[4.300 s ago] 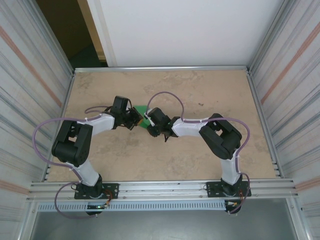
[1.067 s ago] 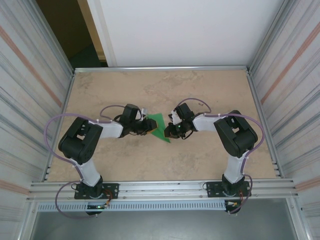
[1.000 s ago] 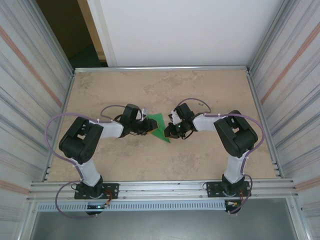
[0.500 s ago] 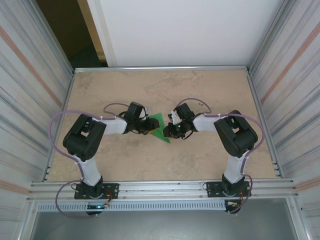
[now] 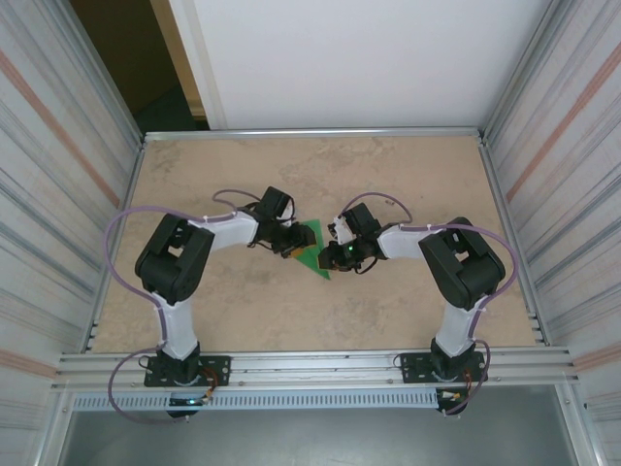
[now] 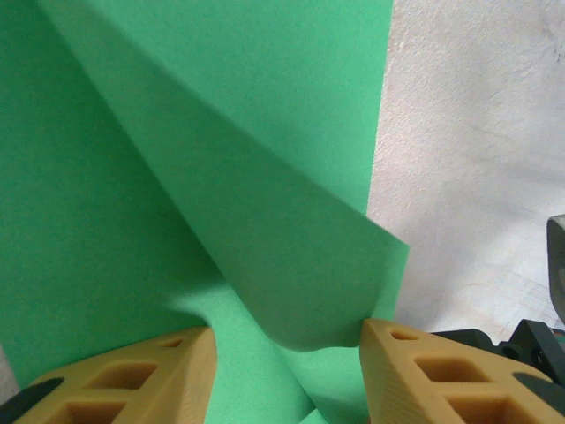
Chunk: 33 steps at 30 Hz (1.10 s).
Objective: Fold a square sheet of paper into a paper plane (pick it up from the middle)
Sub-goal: Fourth fold the wing at the center of the table.
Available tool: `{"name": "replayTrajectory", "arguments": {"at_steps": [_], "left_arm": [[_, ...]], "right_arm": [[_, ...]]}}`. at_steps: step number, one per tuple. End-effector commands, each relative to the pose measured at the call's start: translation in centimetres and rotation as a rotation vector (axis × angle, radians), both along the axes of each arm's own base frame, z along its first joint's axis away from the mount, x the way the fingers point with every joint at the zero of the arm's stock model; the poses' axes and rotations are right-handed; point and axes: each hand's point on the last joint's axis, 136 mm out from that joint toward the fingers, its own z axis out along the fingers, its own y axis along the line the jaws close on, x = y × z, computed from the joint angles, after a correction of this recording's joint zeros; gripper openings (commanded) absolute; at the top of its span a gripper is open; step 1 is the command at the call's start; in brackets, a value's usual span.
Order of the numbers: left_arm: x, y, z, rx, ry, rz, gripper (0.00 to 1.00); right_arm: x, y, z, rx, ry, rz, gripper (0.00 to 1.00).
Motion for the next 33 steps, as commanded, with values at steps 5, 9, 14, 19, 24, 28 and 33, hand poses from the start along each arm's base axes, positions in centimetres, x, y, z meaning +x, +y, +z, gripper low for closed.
{"name": "replayTrajectory", "arguments": {"at_steps": [5, 9, 14, 19, 24, 28, 33], "left_arm": [[-4.4, 4.6, -6.2, 0.287, 0.194, -0.018, 0.52], [-4.6, 4.7, -6.4, 0.297, 0.206, -0.024, 0.54], [-4.8, 5.0, -6.8, 0.322, 0.226, -0.026, 0.56], [-5.0, 5.5, -7.2, 0.355, 0.258, -0.017, 0.57], [-5.4, 5.4, -7.8, 0.36, 0.284, -0.021, 0.57], [-5.4, 5.4, -7.9, 0.362, 0.287, -0.019, 0.57], [-5.4, 5.4, -7.9, 0.36, 0.29, -0.019, 0.59]], "right_arm": [[1.0, -0.5, 2.6, 0.03, -0.071, -0.041, 0.27], [1.7, -0.6, 3.7, 0.049, -0.109, -0.077, 0.31], [1.5, -0.1, 2.6, 0.03, -0.079, -0.066, 0.32], [1.5, -0.2, 1.6, 0.0, -0.072, -0.073, 0.3], [1.5, -0.3, 1.3, -0.013, -0.072, -0.077, 0.26], [1.4, -0.1, 0.7, -0.02, -0.056, -0.07, 0.26], [1.4, 0.3, 0.5, -0.003, -0.046, -0.061, 0.23]]}}
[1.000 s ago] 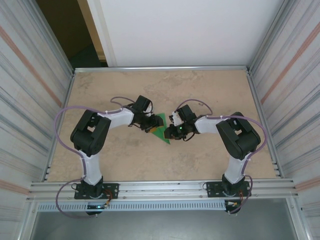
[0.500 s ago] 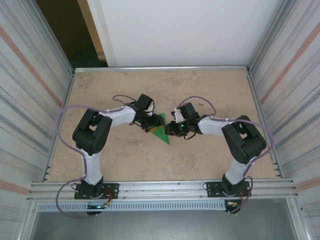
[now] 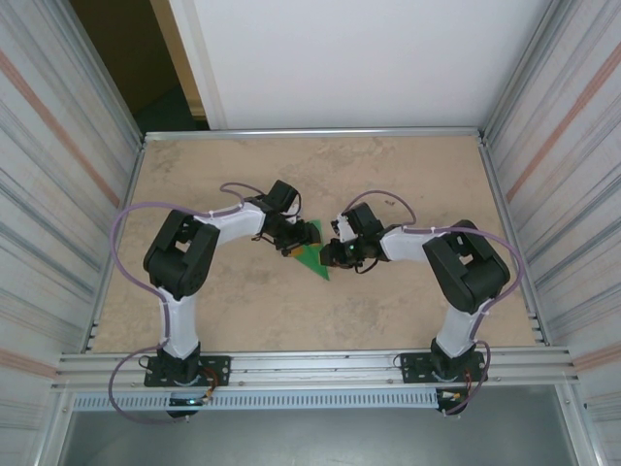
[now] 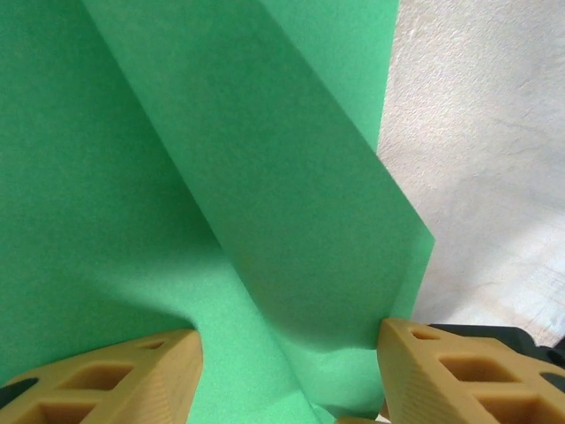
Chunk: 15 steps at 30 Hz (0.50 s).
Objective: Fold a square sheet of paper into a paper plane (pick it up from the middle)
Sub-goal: Fourth fold the wing at the center of the table.
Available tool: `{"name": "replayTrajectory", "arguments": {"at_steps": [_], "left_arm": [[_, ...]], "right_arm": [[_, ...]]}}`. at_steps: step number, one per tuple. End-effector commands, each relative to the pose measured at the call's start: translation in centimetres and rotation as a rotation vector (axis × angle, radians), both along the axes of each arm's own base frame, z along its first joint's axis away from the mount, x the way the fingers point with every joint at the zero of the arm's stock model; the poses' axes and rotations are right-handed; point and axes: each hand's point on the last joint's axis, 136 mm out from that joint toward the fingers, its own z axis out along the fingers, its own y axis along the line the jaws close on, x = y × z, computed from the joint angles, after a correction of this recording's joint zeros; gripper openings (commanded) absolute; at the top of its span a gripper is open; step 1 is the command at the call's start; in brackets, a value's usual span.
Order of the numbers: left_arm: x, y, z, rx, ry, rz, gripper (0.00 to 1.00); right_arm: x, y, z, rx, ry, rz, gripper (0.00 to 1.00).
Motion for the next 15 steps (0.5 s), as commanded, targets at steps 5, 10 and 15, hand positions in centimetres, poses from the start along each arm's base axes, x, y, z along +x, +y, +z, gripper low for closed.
{"name": "replayTrajectory", "arguments": {"at_steps": [5, 10, 15], "left_arm": [[-5.4, 5.7, -7.6, 0.294, 0.224, 0.01, 0.59], [-6.1, 6.0, -8.7, 0.315, 0.254, 0.01, 0.59], [-6.1, 6.0, -8.8, 0.312, 0.26, 0.01, 0.59]], "right_arm": [[0.5, 1.1, 0.3, 0.033, 0.012, 0.006, 0.21], [0.5, 1.2, 0.1, 0.037, 0.023, 0.006, 0.19], [0.6, 1.2, -0.4, 0.039, 0.038, 0.002, 0.15]]}}
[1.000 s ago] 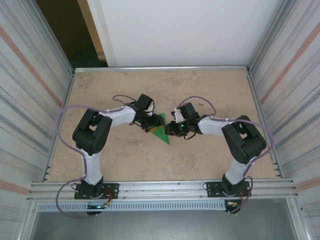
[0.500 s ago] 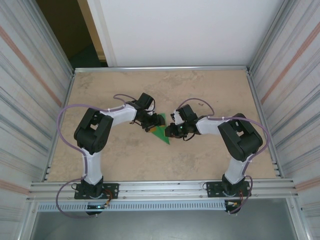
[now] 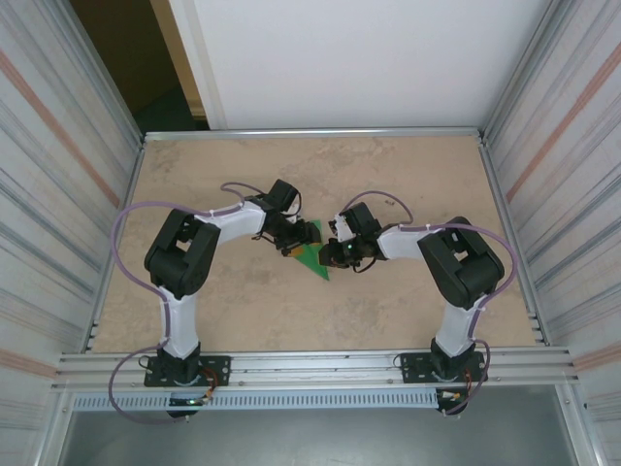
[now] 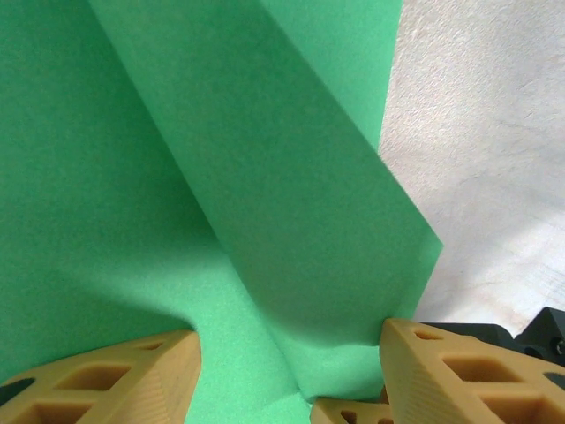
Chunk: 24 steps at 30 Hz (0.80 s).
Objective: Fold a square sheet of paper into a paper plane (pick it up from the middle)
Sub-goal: Fourth fold the wing at the center of the table.
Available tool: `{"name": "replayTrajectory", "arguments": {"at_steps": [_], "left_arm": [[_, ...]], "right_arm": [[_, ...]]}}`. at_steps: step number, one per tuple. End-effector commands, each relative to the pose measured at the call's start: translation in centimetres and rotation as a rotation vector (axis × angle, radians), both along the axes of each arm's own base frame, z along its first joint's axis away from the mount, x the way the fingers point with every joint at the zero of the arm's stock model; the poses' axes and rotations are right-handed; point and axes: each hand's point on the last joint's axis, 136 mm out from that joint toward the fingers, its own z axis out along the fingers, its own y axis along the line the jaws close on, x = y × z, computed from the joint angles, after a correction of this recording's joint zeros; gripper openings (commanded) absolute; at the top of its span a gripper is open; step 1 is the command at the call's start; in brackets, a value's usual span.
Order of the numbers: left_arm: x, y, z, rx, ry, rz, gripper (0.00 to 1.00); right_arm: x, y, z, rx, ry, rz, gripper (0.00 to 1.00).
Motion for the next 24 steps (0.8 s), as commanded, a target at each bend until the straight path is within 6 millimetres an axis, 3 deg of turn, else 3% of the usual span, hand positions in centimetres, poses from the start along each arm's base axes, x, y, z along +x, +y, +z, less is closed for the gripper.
{"name": "replayTrajectory", "arguments": {"at_steps": [1, 10, 15, 20, 24], "left_arm": [[-5.9, 5.9, -8.4, 0.305, 0.237, 0.009, 0.59], [-5.4, 5.5, -7.6, 0.282, 0.216, 0.005, 0.59], [-2.6, 3.6, -3.5, 0.189, 0.098, -0.012, 0.59], [2.6, 0.7, 4.3, -0.054, -0.111, 0.009, 0.63], [4.8, 1.0, 8.9, -0.18, -0.239, 0.048, 0.65]], "right_arm": [[0.3, 0.6, 0.0, 0.019, 0.026, -0.009, 0.14], [-0.4, 0.4, -1.1, 0.019, 0.078, 0.004, 0.1], [-0.7, -0.2, -1.4, 0.03, 0.105, -0.001, 0.09], [-0.9, -0.3, -1.6, 0.048, 0.145, 0.008, 0.08], [-1.1, -0.4, -1.6, 0.055, 0.162, 0.013, 0.08]]}}
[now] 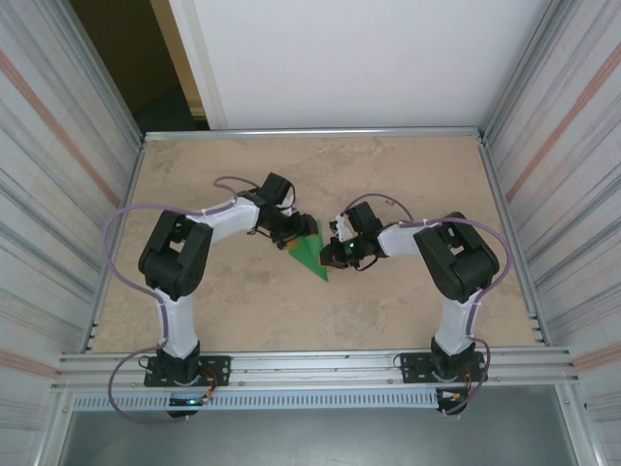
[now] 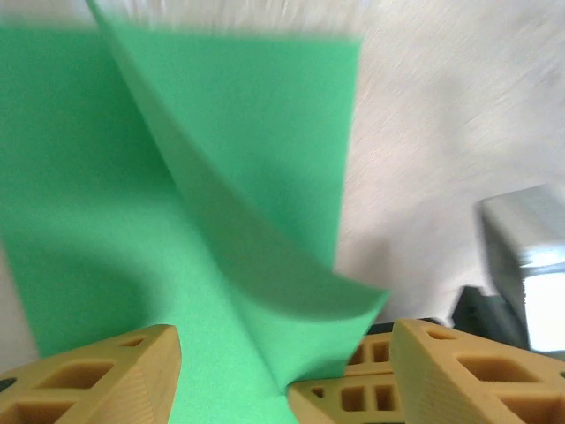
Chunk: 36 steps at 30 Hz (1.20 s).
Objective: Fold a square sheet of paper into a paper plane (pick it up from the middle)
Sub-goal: Fourth fold the wing at the center of the table.
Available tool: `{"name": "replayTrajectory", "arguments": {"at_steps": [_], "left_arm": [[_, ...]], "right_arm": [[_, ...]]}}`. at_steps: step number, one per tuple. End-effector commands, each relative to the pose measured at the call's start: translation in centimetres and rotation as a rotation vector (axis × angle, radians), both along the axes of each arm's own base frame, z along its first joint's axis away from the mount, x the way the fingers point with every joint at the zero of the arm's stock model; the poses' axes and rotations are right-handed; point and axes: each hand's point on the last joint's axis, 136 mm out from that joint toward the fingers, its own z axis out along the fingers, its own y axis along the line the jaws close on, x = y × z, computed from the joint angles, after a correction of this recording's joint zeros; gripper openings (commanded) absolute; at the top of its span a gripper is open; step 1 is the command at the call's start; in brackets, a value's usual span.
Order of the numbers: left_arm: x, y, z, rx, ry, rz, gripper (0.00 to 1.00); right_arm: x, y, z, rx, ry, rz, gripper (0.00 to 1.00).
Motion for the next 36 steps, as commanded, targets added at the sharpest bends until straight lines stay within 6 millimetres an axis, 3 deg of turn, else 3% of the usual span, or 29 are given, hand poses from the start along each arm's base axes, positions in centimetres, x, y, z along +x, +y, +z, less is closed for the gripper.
{"name": "replayTrajectory", "arguments": {"at_steps": [1, 5, 12, 21, 36], "left_arm": [[1.9, 0.6, 5.6, -0.116, -0.161, 0.025, 0.65], [0.9, 1.5, 5.9, -0.173, -0.213, 0.008, 0.59], [-2.1, -0.2, 4.1, -0.325, -0.216, -0.061, 0.35], [-2.4, -2.0, 1.2, -0.36, -0.163, -0.095, 0.16], [-1.7, -3.2, -0.4, -0.341, -0.126, -0.12, 0.13]], "right_arm": [[-1.0, -0.6, -1.3, -0.025, 0.082, 0.003, 0.08], [-1.0, -0.6, -1.4, -0.02, 0.096, 0.005, 0.08], [-0.9, -1.0, -1.6, -0.014, 0.105, -0.001, 0.08], [-0.8, -1.0, -1.6, 0.002, 0.092, 0.004, 0.08], [-0.8, -1.3, -1.8, -0.002, 0.095, -0.004, 0.14]]}}
